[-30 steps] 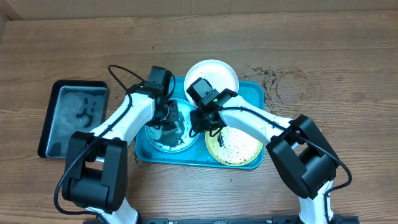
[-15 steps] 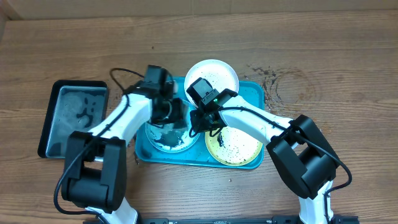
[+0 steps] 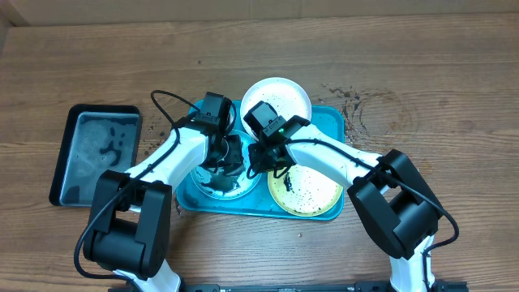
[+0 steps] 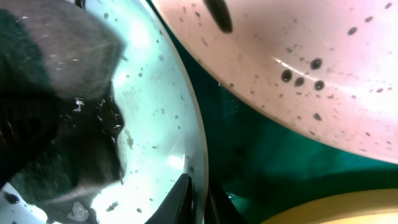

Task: Clean dirty plates on tray and stack at the side
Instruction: 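Scrub the blue-rimmed plate with the sponge while right gripper holds it, then return the sponge to the basin with the left gripper, then lift the blue-rimmed plate with the right gripper and carry it right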

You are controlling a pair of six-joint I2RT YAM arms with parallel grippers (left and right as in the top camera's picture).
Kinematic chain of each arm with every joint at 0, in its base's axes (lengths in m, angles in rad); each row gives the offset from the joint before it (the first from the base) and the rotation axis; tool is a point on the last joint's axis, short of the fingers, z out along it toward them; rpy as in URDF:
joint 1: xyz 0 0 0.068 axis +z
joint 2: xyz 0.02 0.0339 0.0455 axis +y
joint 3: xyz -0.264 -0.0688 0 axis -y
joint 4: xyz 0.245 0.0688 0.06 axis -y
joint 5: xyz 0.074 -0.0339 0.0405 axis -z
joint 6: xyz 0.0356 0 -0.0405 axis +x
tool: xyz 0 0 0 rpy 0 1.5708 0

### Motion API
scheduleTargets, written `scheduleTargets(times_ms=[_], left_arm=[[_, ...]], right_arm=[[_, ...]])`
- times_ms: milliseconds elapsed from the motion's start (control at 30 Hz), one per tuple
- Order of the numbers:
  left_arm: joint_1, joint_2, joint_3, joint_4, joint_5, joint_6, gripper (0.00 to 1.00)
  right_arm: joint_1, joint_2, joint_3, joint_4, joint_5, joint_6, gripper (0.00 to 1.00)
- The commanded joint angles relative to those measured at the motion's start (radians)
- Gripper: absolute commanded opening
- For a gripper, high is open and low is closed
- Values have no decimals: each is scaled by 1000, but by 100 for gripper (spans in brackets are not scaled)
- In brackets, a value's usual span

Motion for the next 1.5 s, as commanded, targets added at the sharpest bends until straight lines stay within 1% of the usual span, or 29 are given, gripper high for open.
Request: scheduleTargets(times_ms=[0,33,133,200,300,433,533,633,833,867,933,1000,1100,1167,1267,1333,1400,1467], left_arm=[[8,13,-42,-47,-341,-108,4],[8,10,-35,-72,-426,-146,4],[8,2,2,-134,-529,-175,4],[8,-8,48,-190,-562,-175,4],[8,-33,127,-253,-564,-184,4],[13,-76,230,-296,-472,-198,4],[57,-140,306,-298,-301,-196,4],[179,-196,340,-296,-162,-160,4],[408,-215,339,-324,-74,-156,4],[459,-215,339,-327,-50,-155,4],[513,-215,339,-326,-24,-156,4],[562,-215,338,-327,-13,-133,4],[600,-215,338,-335,-8,-119,4],[617,-215,338,-334,-8,-119,4],[624,-215,338,-336,-8,-117,4],[625,-215,338,-336,-8,-109,4],[625,-215,338,-338,-7,-111,4],[627,-215,338,-338,-7,-110,4]], right_arm=[[-2,13,5,-8,18,-2,9],[-2,12,5,-13,18,-2,9],[-2,12,5,-21,18,-2,6],[-2,12,5,-24,18,-2,5],[-2,12,8,-24,18,-3,5],[-2,9,40,-61,18,-6,4],[3,-14,95,-106,18,-66,4],[5,-38,142,-126,18,-81,4],[5,-70,221,-137,27,-150,4],[5,-77,252,-149,58,-154,4],[8,-82,296,-183,140,-158,4],[20,-82,354,-241,315,-157,4],[51,-82,428,-305,512,-184,4],[88,-82,478,-333,615,-234,4],[136,-82,506,-334,735,-288,4],[188,-82,515,-326,904,-304,4],[245,-82,515,-311,1068,-354,4],[294,-82,515,-286,1161,-430,4]])
